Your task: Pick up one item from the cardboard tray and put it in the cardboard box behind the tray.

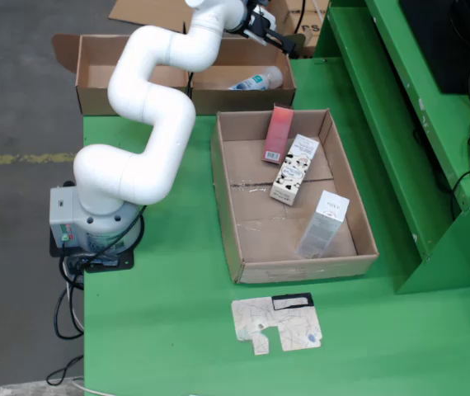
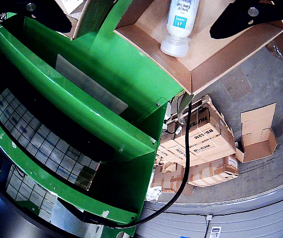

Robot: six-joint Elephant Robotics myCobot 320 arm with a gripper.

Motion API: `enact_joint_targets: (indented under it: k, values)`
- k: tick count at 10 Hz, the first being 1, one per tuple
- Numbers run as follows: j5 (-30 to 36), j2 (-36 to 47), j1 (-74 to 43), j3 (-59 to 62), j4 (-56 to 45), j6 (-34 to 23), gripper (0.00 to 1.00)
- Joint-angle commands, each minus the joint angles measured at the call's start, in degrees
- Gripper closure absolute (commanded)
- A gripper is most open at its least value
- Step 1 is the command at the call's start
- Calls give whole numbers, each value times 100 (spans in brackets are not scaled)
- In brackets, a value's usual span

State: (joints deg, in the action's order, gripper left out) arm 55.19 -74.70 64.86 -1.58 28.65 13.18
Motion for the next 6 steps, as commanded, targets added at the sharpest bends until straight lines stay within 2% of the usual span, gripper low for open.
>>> enact_joint_targets:
  k: [1,6]
  values:
    - [-60,375,-47,158,68,-1,0]
    - [-60,483,-18,158,68,0,0]
